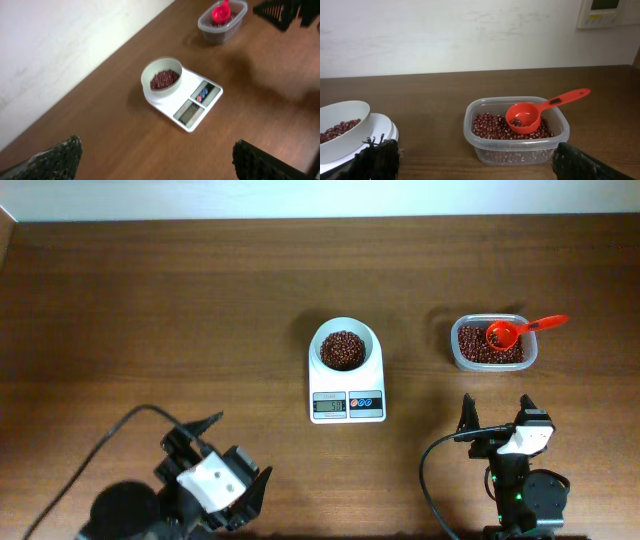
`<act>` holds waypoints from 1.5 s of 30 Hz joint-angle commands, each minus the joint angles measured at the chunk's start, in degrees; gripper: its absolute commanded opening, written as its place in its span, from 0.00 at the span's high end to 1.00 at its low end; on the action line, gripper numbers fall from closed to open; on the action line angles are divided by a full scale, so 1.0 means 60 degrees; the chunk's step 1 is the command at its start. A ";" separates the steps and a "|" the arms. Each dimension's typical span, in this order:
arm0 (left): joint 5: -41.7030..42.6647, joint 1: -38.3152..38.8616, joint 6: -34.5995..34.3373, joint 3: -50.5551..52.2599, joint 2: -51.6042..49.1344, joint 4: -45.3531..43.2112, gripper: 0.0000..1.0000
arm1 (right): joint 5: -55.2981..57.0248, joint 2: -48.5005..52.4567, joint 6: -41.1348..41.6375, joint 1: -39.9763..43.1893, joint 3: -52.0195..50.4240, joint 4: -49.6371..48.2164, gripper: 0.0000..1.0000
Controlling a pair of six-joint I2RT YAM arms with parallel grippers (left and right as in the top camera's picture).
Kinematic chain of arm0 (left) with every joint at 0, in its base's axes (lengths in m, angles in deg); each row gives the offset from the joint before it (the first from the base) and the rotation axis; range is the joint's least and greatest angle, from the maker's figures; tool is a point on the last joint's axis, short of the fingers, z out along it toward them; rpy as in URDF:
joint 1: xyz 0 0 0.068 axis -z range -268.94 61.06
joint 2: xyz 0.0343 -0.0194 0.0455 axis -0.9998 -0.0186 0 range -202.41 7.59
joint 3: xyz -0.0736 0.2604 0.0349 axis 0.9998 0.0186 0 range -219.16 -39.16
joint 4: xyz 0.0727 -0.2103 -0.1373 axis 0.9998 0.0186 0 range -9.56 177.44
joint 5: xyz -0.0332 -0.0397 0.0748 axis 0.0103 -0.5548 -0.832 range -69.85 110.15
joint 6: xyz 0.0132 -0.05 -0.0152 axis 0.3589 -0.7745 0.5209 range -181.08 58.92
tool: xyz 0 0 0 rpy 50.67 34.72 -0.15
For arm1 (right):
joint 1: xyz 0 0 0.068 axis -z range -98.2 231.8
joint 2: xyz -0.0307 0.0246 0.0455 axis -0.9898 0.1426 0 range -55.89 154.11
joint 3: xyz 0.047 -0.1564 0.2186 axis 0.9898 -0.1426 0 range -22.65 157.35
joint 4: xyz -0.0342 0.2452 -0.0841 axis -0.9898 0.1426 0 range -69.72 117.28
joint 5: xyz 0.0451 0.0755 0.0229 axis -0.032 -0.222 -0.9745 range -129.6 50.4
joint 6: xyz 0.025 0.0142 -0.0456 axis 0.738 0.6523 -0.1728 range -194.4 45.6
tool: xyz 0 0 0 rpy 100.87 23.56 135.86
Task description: Scoop item into bowl and weigh 50g on scale
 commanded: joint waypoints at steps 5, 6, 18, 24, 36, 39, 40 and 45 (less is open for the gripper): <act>0.0667 -0.1107 0.0113 0.3486 0.3515 -0.1592 0.01 | 0.0011 -0.0047 -0.0058 -0.0036 -0.0047 0.0047 0.01; 0.0688 -0.1220 0.0113 0.3949 0.3880 -0.2065 0.01 | 0.0011 -0.0047 -0.0058 -0.0036 -0.0047 0.0051 0.01; 0.0208 -0.2991 -0.1053 0.9515 0.4142 -1.3686 0.01 | 0.0011 -0.0047 -0.0058 -0.0036 -0.0047 0.0051 0.01; -0.0721 -0.4003 -0.2481 0.9551 0.4142 -1.1369 0.01 | 0.0011 -0.0047 -0.0058 -0.0036 -0.0047 0.0047 0.01; -0.0670 -0.4492 -0.2473 0.9551 0.4142 -0.8947 0.01 | 0.0011 -0.0047 -0.0058 -0.0036 -0.0047 0.0051 0.01; -0.0747 -0.4492 -0.2495 0.9551 0.4142 -0.8947 0.01 | 0.0011 -0.0047 -0.0058 -0.0036 -0.0047 0.0051 0.01; -0.0892 -0.4492 -0.2699 0.9551 0.4142 -0.8950 0.01 | 0.0011 -0.0047 -0.0058 -0.0036 -0.0047 0.0047 0.01; -0.0889 -0.4492 -0.2801 0.9551 0.4135 -0.8950 0.01 | 0.0011 -0.0047 -0.0058 -0.0036 -0.0047 0.0051 0.01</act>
